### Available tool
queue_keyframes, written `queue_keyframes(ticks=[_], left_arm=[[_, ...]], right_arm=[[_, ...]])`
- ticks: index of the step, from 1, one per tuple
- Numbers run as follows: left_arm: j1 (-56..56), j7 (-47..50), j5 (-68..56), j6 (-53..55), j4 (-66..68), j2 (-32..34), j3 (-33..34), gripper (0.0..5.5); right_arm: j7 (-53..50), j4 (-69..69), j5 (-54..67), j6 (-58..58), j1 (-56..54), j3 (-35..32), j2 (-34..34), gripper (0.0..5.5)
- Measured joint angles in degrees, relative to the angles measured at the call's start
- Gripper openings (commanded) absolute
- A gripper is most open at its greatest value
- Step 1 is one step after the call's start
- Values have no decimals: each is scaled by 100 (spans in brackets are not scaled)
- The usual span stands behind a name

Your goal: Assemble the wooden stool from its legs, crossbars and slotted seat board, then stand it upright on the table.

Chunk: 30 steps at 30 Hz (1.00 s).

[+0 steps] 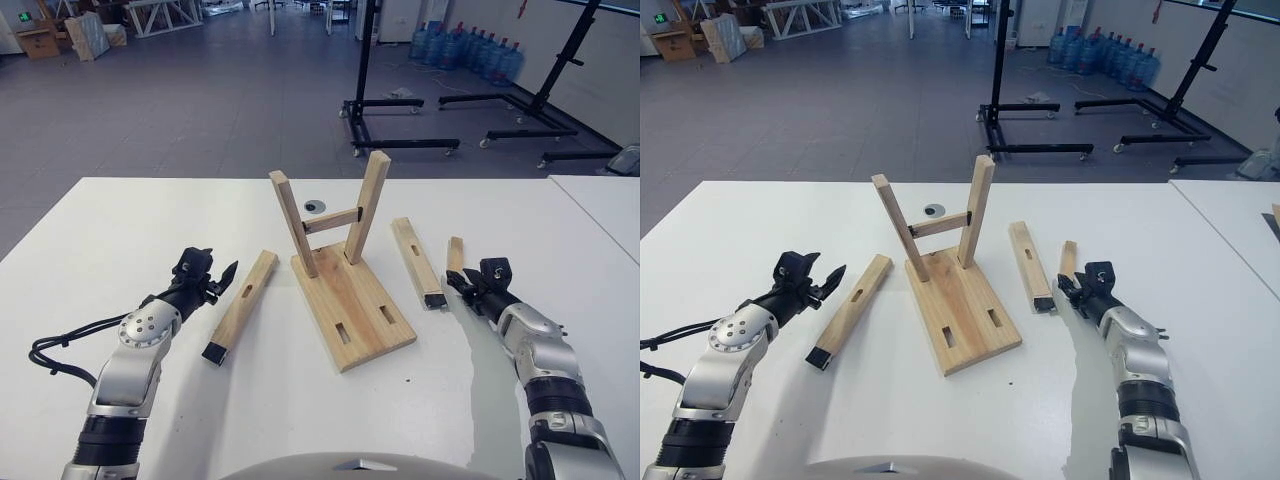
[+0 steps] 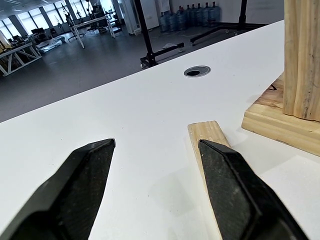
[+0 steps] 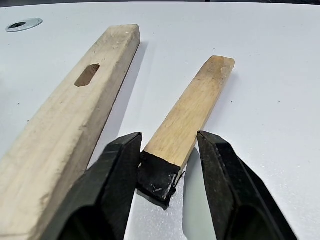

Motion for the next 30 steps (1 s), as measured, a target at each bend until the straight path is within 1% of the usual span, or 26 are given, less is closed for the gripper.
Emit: queue_keyframes(ticks=[6,12,15,21,26,30], left_arm=[[34,3,111,-59,141,-8,-45,305],[73,14,182,-135,201,-15,-116,305],[106,39,243,-143,212,-16,-125,305],[171,57,292,-143,206,-55,-135,305],[282,97,297,-143,197,-75,-150,305],[286,184,295,-140,181,-75,-147,305]], right_arm=[[-970,-615,27,685,90,-60,389,205],[-2054,-2073,-5,1531,649,-212,936,205],[-2280,-2662,44,1922,914,-345,1042,205],[-2636,-3364,215,2419,1351,-743,1262,205],[-2686,-3690,289,2539,1537,-866,1365,205],[-2822,-3775,206,2751,1530,-780,1393,205]])
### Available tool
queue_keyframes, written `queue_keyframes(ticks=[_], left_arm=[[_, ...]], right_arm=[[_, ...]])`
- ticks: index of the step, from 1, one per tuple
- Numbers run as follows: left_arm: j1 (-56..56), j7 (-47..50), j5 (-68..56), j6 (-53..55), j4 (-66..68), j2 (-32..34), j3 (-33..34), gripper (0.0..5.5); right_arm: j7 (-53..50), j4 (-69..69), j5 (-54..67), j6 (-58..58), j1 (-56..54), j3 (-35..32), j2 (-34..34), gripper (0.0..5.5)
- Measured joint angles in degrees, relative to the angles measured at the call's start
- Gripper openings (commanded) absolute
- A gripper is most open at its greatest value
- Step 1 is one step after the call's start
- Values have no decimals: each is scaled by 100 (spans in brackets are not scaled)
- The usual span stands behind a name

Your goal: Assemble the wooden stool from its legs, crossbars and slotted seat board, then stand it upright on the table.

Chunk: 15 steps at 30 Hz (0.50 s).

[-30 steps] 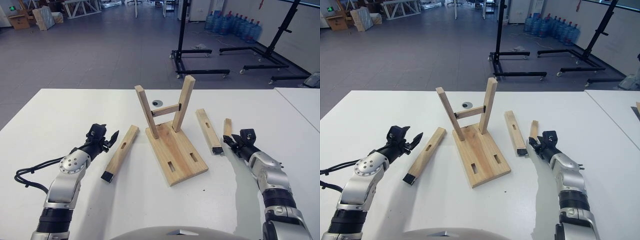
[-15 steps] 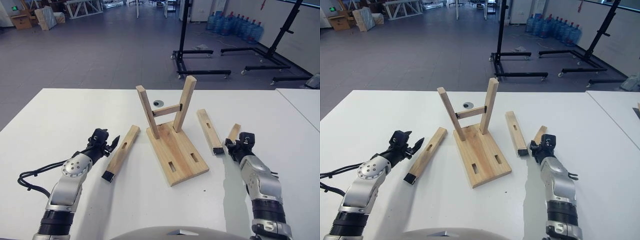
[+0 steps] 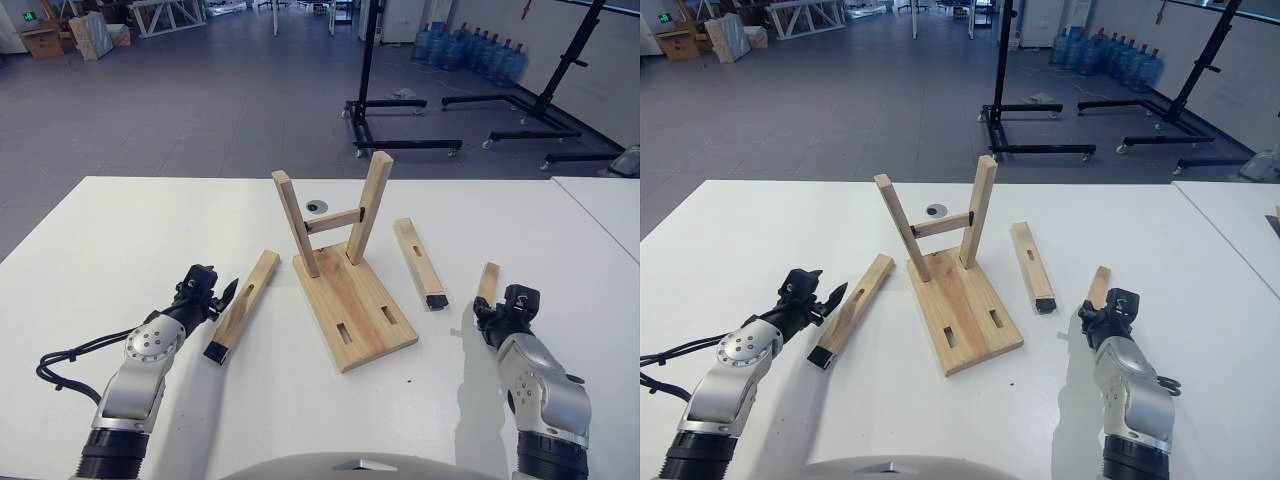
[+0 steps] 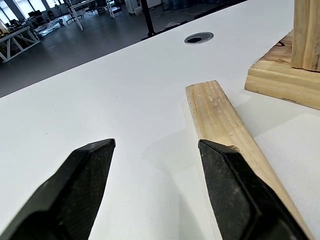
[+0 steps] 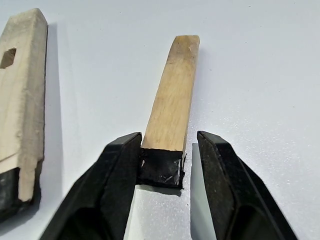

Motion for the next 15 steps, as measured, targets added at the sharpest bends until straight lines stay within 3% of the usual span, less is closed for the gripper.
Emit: queue_keyframes(ticks=[5,9,15], left_arm=[[4,43,-2,1,-8,-3,0,305],[64,64,-2,1,-12,-47,-1,309],[47,93,-1,1,-11,-91,7,309]], right_arm=[[-52,98,-209,106,12,161,-32,205],[83,218,-261,-89,17,234,-147,137],[376,859,-340,-728,-82,240,-354,129]])
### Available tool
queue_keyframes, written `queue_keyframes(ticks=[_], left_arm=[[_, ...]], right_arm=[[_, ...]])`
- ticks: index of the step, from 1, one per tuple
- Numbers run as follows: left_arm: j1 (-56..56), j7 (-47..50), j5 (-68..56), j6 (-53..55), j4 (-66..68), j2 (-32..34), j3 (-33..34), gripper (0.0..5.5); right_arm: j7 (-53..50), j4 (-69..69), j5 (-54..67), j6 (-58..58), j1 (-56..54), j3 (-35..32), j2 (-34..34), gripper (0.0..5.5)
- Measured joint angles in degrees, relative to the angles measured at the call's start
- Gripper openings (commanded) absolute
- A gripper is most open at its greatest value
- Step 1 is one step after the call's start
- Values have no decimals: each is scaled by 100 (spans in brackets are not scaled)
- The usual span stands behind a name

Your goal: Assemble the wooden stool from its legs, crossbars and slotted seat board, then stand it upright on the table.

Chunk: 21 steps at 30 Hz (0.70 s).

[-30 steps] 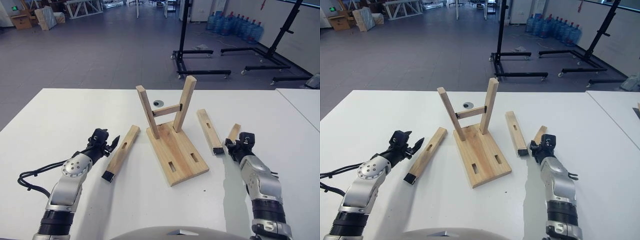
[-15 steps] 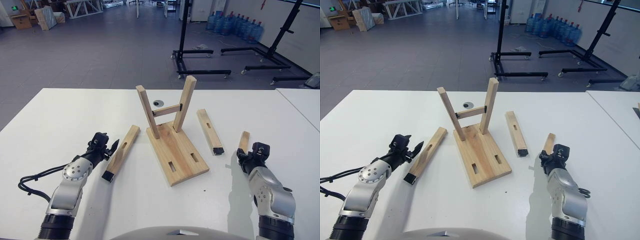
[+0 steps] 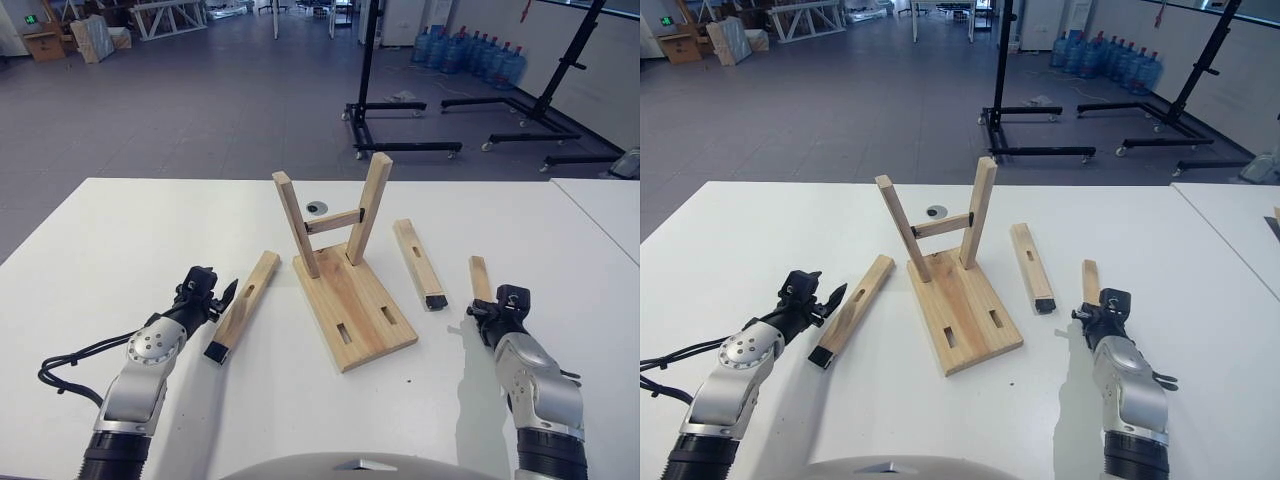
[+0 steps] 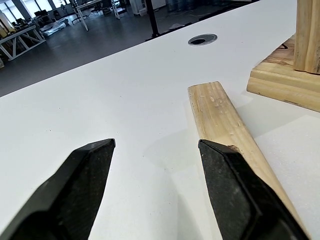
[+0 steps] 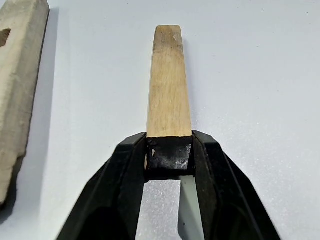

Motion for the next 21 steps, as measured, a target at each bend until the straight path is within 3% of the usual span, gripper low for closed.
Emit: queue_keyframes(ticks=[8,13,18,21], left_arm=[[-895,426,-944,944,-328,-389,920,309],[-1547,841,-1662,1701,-578,-384,1793,309],[-1579,834,-1704,1845,-613,-400,1513,309],[-1476,845,-1703,1850,-632,-398,1510,309]], right_arm=[[84,138,-246,-1175,71,204,83,129],[175,51,-534,-2043,-431,391,-54,129],[785,-968,-373,-1630,132,762,-149,129],[1172,-1670,-318,-699,861,1067,-427,129]])
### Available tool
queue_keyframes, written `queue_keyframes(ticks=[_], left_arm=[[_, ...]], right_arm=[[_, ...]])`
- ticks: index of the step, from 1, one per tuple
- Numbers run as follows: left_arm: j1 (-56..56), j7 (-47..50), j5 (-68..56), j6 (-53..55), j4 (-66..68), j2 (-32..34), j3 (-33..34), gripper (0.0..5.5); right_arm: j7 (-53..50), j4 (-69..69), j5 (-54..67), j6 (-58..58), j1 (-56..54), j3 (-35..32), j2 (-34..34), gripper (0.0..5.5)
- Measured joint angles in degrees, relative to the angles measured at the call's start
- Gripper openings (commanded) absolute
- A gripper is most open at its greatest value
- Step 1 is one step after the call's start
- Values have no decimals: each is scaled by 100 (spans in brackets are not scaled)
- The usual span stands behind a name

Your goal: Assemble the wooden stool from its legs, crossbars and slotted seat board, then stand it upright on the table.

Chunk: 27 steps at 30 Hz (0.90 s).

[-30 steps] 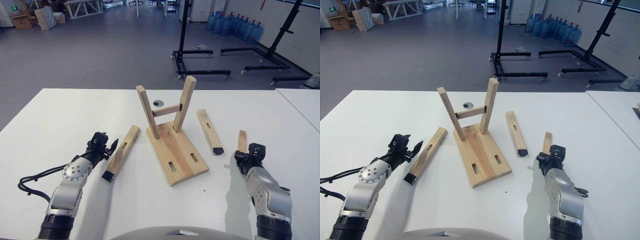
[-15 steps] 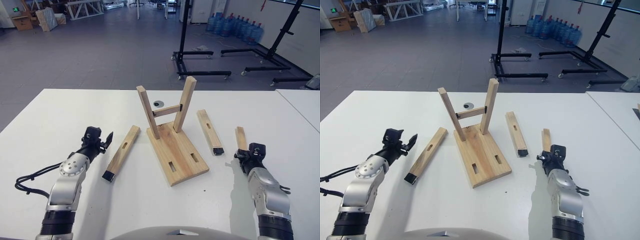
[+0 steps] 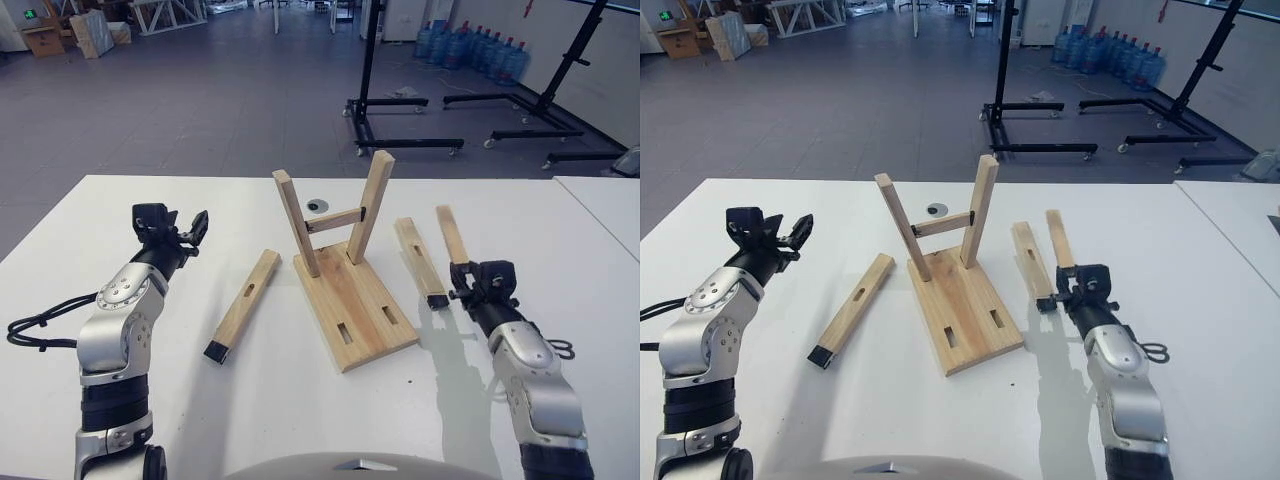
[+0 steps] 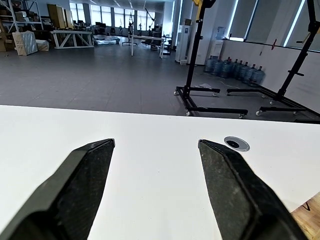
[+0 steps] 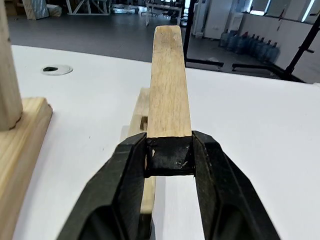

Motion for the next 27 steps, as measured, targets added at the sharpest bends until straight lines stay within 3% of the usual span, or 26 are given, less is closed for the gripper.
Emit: queue_keyframes(ticks=[3,6,9,13,18,22,27], left_arm=[[140,45,6,2,-16,-51,-69,309],[190,49,12,3,-36,-75,-162,309],[188,54,2,5,-81,-75,-165,309],[-312,250,-506,280,-508,-171,115,309],[-1678,408,-2812,1453,-1258,-407,549,309],[-1708,538,-5090,2154,-1293,-474,723,309],[-1606,1129,-6400,2231,-1274,-505,304,309]], right_arm=[[293,-143,-74,760,237,388,-391,129],[113,-131,3,809,52,166,-294,129],[-193,-474,621,-453,-652,-603,419,129],[-104,-598,570,-1309,-726,-574,555,129],[253,-873,-30,-2097,-1147,33,177,129],[602,-1280,-120,-2282,-1331,481,15,129],[1091,-1503,-69,-2278,-1385,1154,-109,129]])
